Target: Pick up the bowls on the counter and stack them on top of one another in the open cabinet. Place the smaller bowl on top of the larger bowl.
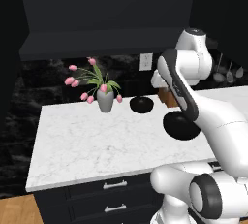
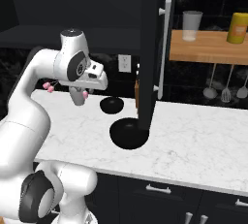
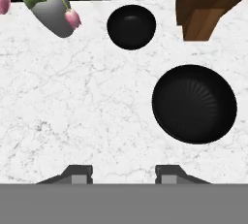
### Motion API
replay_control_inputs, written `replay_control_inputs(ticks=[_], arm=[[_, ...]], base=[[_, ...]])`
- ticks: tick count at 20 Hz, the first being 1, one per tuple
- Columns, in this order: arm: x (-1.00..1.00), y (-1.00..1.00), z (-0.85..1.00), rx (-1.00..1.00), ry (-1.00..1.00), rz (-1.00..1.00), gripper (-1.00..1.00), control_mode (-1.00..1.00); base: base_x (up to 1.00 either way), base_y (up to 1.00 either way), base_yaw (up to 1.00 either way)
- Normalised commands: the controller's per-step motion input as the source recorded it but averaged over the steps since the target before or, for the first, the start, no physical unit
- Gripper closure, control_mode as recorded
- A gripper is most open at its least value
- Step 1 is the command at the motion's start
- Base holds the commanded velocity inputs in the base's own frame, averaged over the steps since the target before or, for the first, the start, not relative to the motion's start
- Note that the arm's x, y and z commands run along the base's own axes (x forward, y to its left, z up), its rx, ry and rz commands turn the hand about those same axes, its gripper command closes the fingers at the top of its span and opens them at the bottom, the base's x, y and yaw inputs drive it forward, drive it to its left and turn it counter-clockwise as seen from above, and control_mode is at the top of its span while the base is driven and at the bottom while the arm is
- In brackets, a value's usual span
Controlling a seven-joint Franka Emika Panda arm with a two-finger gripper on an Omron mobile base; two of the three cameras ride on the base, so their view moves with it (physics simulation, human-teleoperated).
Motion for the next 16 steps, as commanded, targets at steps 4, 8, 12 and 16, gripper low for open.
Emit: replay_control_inputs(ticks=[4, 8, 12, 16], arm=[[-0.02, 0.03, -0.23, -0.02, 0.01, 0.0, -1.0, -1.0], [-0.16, 0.3, -0.53, -0.08, 0.0, 0.0, -1.0, -1.0], [0.16, 0.52, -0.82, -0.06, -0.01, 0.04, -1.0, -1.0], [0.57, 0.03, -0.64, -0.02, -0.03, 0.08, -1.0, -1.0]], base=[[0.0, 0.0, 0.0], [0.0, 0.0, 0.0], [0.0, 0.0, 0.0], [0.0, 0.0, 0.0]])
